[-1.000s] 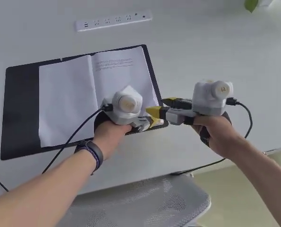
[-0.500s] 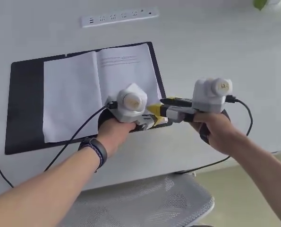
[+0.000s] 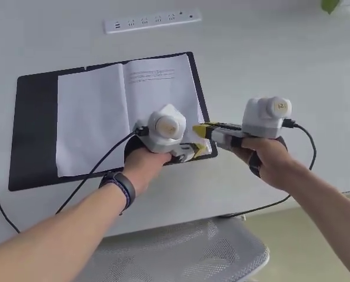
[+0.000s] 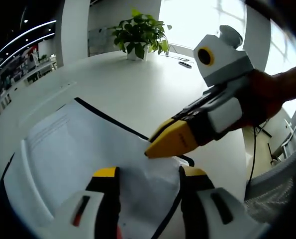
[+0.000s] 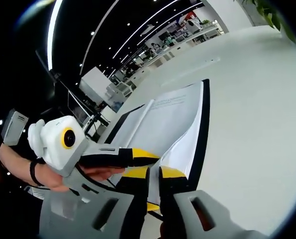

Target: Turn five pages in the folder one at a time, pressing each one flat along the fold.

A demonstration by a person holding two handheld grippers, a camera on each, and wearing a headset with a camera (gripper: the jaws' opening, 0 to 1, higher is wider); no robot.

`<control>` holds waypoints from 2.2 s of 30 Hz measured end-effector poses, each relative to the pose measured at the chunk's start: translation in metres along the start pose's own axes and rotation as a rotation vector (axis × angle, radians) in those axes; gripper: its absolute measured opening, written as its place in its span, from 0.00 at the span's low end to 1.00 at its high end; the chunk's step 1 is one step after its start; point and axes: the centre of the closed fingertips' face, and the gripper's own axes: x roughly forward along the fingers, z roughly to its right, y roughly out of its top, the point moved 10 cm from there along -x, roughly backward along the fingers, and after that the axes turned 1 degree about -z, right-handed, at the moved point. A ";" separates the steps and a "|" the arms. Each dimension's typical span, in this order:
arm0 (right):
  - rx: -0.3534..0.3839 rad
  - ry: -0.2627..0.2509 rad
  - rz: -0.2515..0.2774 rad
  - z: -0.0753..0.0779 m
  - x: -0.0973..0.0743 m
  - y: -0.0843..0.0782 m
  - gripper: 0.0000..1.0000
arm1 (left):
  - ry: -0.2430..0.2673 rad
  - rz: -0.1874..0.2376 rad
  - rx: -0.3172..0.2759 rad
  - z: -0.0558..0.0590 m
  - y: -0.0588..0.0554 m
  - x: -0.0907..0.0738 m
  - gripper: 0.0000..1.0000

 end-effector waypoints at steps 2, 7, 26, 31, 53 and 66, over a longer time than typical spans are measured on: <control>0.002 -0.004 0.001 0.000 0.000 -0.001 0.03 | -0.002 -0.001 0.001 0.000 0.000 0.000 0.48; 0.024 -0.001 0.016 -0.001 -0.002 -0.002 0.01 | -0.008 -0.005 0.002 0.001 0.001 0.000 0.49; 0.051 -0.002 0.055 -0.005 -0.009 0.003 0.00 | -0.001 0.010 0.010 -0.005 0.012 -0.029 0.57; 0.042 0.000 0.063 -0.009 -0.011 0.008 0.00 | 0.016 0.025 0.009 -0.011 0.015 -0.043 0.61; -0.030 0.044 0.116 -0.048 -0.005 0.032 0.00 | 0.079 0.101 -0.019 -0.038 0.008 -0.101 0.63; -0.075 0.102 0.145 -0.090 0.002 0.045 0.00 | 0.139 0.126 -0.061 -0.051 -0.012 -0.154 0.66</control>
